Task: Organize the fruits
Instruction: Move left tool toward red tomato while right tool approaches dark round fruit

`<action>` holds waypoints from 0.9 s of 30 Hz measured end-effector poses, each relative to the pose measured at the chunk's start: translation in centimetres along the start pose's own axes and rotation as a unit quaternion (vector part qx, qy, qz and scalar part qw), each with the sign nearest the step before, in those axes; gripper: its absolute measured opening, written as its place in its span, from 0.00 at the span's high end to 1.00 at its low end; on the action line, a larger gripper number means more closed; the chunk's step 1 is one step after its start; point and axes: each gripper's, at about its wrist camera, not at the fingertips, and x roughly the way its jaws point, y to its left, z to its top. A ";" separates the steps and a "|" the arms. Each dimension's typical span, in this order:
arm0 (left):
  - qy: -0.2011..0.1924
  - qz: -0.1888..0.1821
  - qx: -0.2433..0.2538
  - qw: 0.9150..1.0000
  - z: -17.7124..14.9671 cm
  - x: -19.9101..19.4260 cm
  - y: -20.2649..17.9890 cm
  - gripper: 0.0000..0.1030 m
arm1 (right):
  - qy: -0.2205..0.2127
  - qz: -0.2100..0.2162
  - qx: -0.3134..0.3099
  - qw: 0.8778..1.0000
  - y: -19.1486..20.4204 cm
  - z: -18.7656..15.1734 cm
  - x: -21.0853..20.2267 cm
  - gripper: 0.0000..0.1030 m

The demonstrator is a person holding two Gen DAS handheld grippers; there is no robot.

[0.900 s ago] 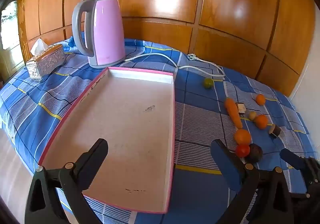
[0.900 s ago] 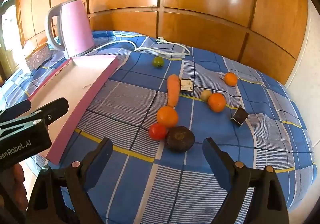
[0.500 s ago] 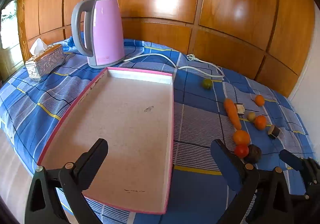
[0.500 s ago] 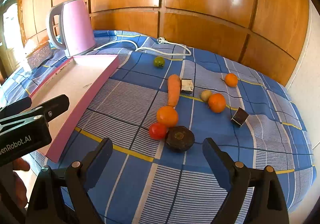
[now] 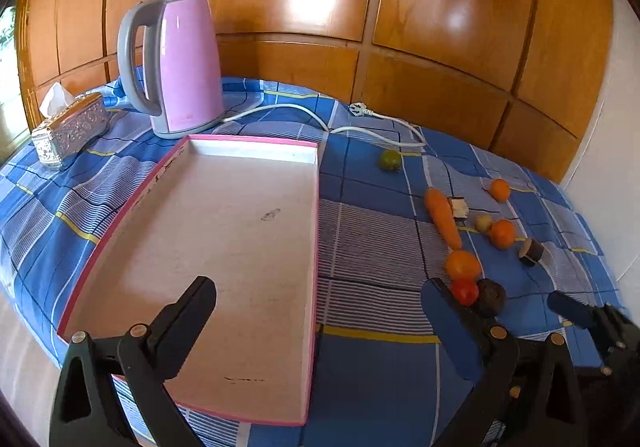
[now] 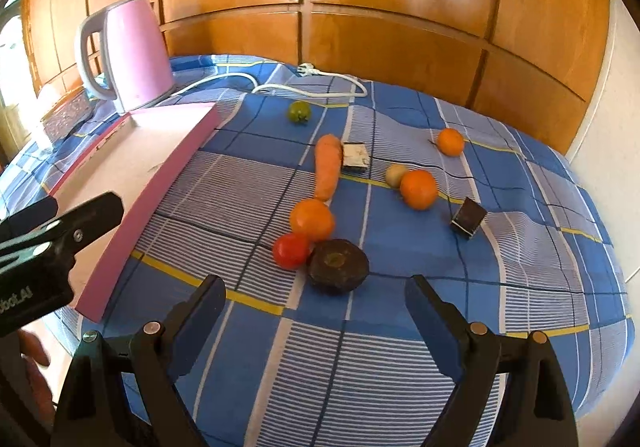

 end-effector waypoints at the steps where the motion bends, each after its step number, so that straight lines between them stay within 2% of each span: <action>1: 0.000 0.001 0.002 1.000 0.0 0.0 -0.1 0.00 | -0.001 -0.001 0.002 1.000 -0.3 0.0 0.0 0.10; 6: 0.001 -0.001 0.006 1.000 -0.1 0.0 -0.2 0.00 | 0.026 -0.001 0.021 0.999 -1.3 -0.2 0.3 0.10; 13: 0.002 -0.013 0.020 1.000 -0.2 0.1 -0.8 0.00 | 0.031 -0.014 0.036 0.999 -3.2 -0.5 0.6 0.10; 16: 0.007 -0.030 0.030 0.999 -0.3 0.2 -1.3 0.00 | 0.031 -0.020 0.053 0.998 -4.6 -0.8 0.9 0.11; 19: 0.008 -0.044 0.047 0.998 -0.3 0.3 -2.2 0.00 | 0.043 -0.024 0.075 0.996 -6.1 -1.3 1.4 0.16; 21: 0.010 -0.059 0.058 0.996 -0.1 0.5 -2.8 0.01 | 0.051 -0.027 0.088 0.994 -7.1 -1.6 1.7 0.24; 27: 0.042 -0.104 0.099 0.989 0.0 2.3 -5.0 0.23 | 0.065 -0.037 0.099 0.992 -8.7 -2.4 2.2 0.39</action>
